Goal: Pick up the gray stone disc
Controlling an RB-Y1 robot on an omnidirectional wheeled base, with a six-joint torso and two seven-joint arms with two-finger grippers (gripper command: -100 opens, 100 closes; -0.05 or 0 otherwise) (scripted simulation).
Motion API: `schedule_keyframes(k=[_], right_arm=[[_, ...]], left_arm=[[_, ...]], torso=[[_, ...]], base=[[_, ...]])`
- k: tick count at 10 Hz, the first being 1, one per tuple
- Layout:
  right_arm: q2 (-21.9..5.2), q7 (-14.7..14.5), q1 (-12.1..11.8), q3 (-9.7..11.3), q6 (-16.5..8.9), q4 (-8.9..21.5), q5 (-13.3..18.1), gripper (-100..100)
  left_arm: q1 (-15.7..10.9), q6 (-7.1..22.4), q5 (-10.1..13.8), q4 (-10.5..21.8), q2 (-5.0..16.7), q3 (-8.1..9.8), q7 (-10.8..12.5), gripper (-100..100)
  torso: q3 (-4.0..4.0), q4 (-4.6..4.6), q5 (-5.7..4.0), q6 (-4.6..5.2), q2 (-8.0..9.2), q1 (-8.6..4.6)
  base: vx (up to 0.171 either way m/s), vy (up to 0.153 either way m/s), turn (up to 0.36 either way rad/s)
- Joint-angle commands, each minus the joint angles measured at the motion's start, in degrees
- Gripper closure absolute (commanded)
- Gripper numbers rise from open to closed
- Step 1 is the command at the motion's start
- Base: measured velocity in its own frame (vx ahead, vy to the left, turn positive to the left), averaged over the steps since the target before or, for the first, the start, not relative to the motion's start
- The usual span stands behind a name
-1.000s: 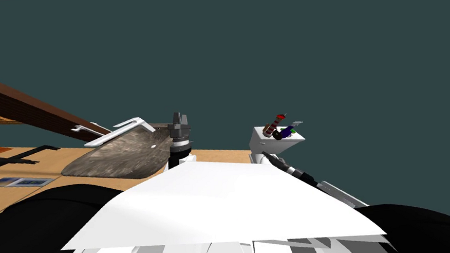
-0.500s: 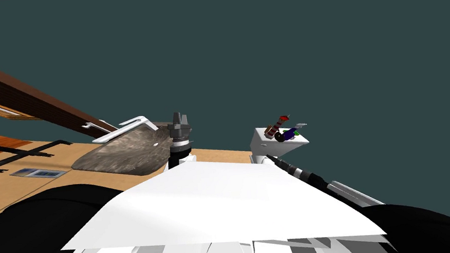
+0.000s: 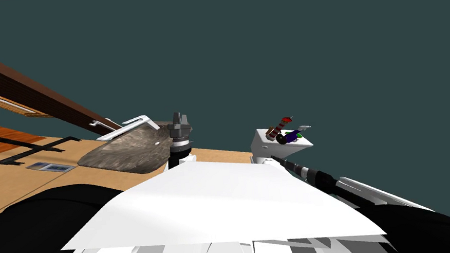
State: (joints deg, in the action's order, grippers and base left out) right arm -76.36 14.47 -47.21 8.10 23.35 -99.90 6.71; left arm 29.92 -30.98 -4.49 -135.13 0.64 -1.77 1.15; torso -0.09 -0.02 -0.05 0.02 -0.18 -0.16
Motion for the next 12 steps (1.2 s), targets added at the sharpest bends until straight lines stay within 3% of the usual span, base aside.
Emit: schedule_keyframes(k=[1, 6, 8, 12], right_arm=[[-2.9, 0.7, -0.1, 0.0, -0.4, 1.5, 0.3, -100], [-9.4, 2.1, -0.3, -0.2, -0.8, 4.1, 0.8, -100], [-13.6, 3.4, -0.5, -0.4, -1.2, 6.4, 1.2, -100], [-19.4, 4.5, -0.6, -0.6, -1.5, 8.3, 1.6, -100]], left_arm=[[0.0, 0.0, 0.0, 0.0, 0.0, 0.0, 0.0, 0], [0.0, 0.0, 0.0, 0.0, 0.0, 0.0, 0.0, 0], [0.0, 0.0, 0.0, 0.0, 0.0, 0.0, 0.0, 0], [0.0, 0.0, 0.0, 0.0, 0.0, 0.0, 0.0, 0]], torso=[[0.0, 0.0, 0.0, 0.0, 0.0, 0.0], [-0.02, -0.01, 0.01, -0.01, -0.03, 0.01], [-0.02, -0.01, 0.01, -0.01, -0.03, 0.01], [0.0, 0.0, 0.0, 0.02, 0.0, 0.05]], base=[[0.033, -0.031, 0.09], [0.029, -0.026, 0.049], [0.039, -0.033, 0.093], [0.03, -0.023, 0.044]])
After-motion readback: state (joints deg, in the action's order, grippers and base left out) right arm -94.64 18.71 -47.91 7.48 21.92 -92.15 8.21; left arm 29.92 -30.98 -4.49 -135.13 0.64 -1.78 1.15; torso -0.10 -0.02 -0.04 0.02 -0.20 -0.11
